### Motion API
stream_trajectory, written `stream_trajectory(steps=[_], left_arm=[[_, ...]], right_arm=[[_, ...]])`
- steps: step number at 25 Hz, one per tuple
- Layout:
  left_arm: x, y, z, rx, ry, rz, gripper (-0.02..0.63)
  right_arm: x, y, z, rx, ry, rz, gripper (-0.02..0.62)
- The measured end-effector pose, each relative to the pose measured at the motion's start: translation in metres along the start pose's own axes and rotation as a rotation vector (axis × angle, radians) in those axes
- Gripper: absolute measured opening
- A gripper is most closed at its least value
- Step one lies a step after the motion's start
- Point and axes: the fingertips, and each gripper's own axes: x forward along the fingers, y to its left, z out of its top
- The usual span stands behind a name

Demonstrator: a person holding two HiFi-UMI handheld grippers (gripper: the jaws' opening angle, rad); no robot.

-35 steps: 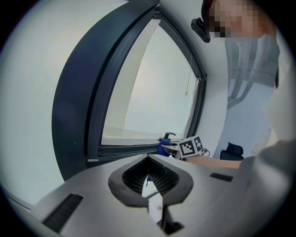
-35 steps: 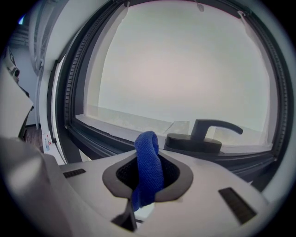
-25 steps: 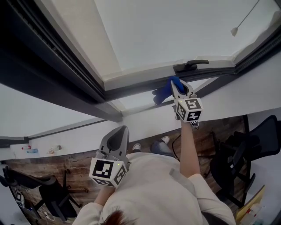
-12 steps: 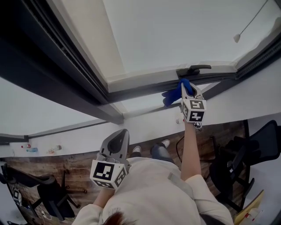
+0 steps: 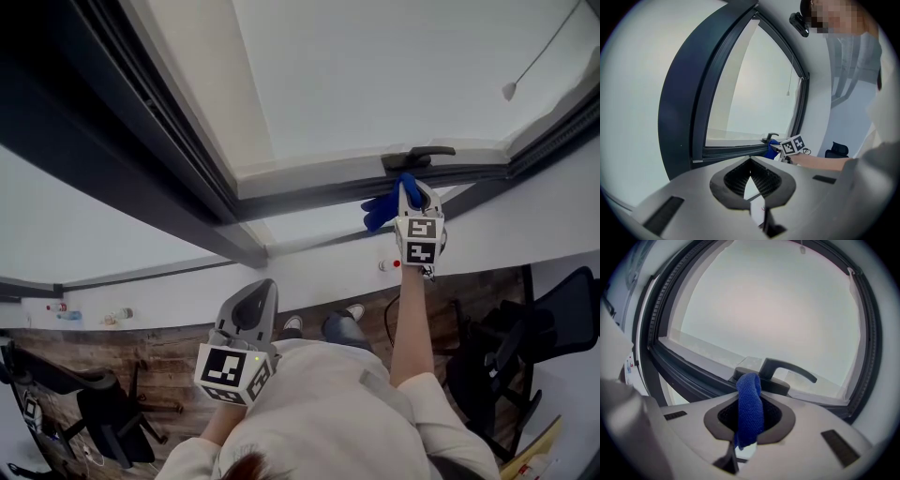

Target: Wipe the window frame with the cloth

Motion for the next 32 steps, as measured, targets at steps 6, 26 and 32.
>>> stream_trajectory(steps=[6, 26, 32], left_arm=[[-0.005, -0.003, -0.001, -0.008, 0.001, -0.013, 0.006], [-0.108, 0.079, -0.018, -0.056, -0.029, 0.115, 0.005], [-0.119, 0.089, -0.02, -0.055, -0.031, 0.122, 0.005]], right_arm=[[-0.006, 0.003, 0.003, 0.058, -0.008, 0.049, 0.05], [-0.032, 0.336, 0.112, 0.166, -0.079, 0.667, 0.051], [-0.026, 0.343, 0.113, 0.06, -0.082, 0.603, 0.051]])
